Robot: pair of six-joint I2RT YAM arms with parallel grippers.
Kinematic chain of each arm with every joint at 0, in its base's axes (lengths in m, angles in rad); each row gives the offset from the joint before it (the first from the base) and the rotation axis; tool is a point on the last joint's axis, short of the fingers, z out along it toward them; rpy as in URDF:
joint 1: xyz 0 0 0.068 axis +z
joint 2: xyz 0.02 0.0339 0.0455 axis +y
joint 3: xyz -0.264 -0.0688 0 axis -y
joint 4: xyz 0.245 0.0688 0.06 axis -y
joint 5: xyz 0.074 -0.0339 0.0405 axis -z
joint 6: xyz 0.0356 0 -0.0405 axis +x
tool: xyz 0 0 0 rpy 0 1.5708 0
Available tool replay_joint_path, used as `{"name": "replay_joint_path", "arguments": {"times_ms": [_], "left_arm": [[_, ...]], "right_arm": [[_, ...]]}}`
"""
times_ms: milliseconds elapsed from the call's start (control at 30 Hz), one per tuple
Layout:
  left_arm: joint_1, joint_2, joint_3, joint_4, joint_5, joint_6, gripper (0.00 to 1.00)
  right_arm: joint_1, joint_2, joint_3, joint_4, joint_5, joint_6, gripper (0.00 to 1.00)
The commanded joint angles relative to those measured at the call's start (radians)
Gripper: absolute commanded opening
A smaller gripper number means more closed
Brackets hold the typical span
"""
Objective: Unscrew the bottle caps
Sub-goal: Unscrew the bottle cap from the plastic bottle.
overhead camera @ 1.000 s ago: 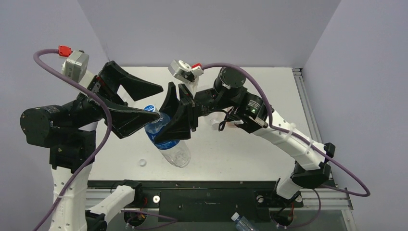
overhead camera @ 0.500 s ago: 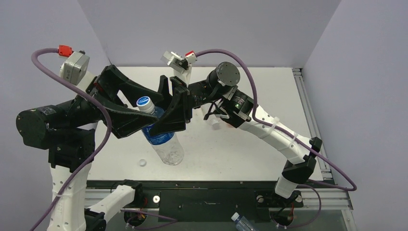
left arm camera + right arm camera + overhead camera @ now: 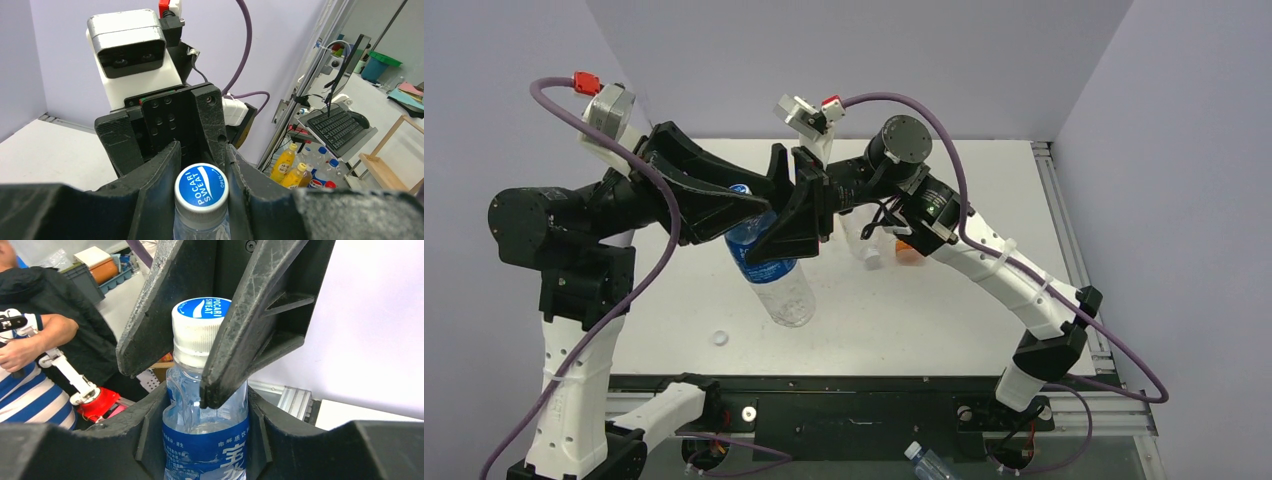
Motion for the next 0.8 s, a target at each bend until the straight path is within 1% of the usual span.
{"name": "replay_joint_path", "arguments": {"times_ms": [0, 33, 100, 133, 167, 200, 233, 267, 400, 433, 467, 500, 533, 567, 600, 633, 667, 700, 733, 767], "left_arm": [[-0.013, -0.049, 0.097, 0.000, 0.023, 0.019, 0.00], [-0.011, -0.049, 0.101, -0.018, 0.008, 0.031, 0.00], [-0.008, -0.049, 0.104, -0.038, -0.003, 0.064, 0.00], [-0.006, -0.052, 0.104, -0.045, -0.015, 0.082, 0.00], [-0.005, -0.052, 0.107, -0.059, -0.019, 0.090, 0.00], [-0.002, -0.053, 0.110, -0.066, -0.024, 0.111, 0.00], [-0.001, -0.054, 0.116, -0.082, -0.029, 0.133, 0.00], [0.002, -0.053, 0.120, -0.087, -0.043, 0.144, 0.00], [0.014, -0.050, 0.135, -0.184, -0.091, 0.219, 0.00], [0.018, -0.047, 0.140, -0.224, -0.105, 0.254, 0.00], [0.019, -0.045, 0.154, -0.249, -0.133, 0.275, 0.00], [0.022, -0.039, 0.162, -0.297, -0.145, 0.313, 0.00], [0.022, -0.036, 0.176, -0.345, -0.169, 0.332, 0.00], [0.023, -0.031, 0.182, -0.367, -0.183, 0.365, 0.00], [0.022, -0.029, 0.191, -0.409, -0.211, 0.382, 0.00], [0.023, -0.027, 0.193, -0.426, -0.226, 0.415, 0.00], [0.024, -0.026, 0.197, -0.459, -0.257, 0.432, 0.00], [0.023, -0.026, 0.200, -0.475, -0.293, 0.460, 0.00], [0.023, -0.026, 0.204, -0.505, -0.310, 0.475, 0.00], [0.023, -0.024, 0.206, -0.516, -0.348, 0.497, 0.00]], "right_arm": [[-0.066, -0.023, 0.067, -0.245, 0.159, -0.198, 0.00], [-0.066, -0.024, 0.076, -0.273, 0.176, -0.224, 0.00], [-0.062, -0.027, 0.112, -0.388, 0.247, -0.307, 0.00], [-0.057, -0.025, 0.142, -0.465, 0.303, -0.369, 0.00], [-0.053, -0.025, 0.156, -0.504, 0.337, -0.424, 0.00], [-0.039, -0.024, 0.184, -0.571, 0.400, -0.451, 0.00], [-0.035, -0.024, 0.207, -0.599, 0.470, -0.495, 0.00], [-0.019, -0.024, 0.214, -0.641, 0.507, -0.513, 0.00], [0.065, -0.023, 0.257, -0.719, 0.754, -0.600, 0.00], [0.106, -0.021, 0.276, -0.732, 0.857, -0.633, 0.00], [0.125, -0.015, 0.286, -0.751, 0.904, -0.648, 0.00], [0.159, -0.012, 0.297, -0.756, 0.995, -0.662, 0.00], [0.176, -0.009, 0.302, -0.759, 1.039, -0.665, 0.00], [0.208, -0.007, 0.308, -0.758, 1.125, -0.674, 0.00], [0.225, -0.005, 0.310, -0.752, 1.176, -0.680, 0.00], [0.262, -0.002, 0.314, -0.745, 1.276, -0.688, 0.00], [0.281, 0.003, 0.319, -0.742, 1.331, -0.704, 0.00], [0.321, 0.017, 0.340, -0.740, 1.453, -0.731, 0.00], [0.342, 0.030, 0.356, -0.740, 1.518, -0.762, 0.00], [0.383, 0.054, 0.383, -0.737, 1.647, -0.781, 0.00]]}}
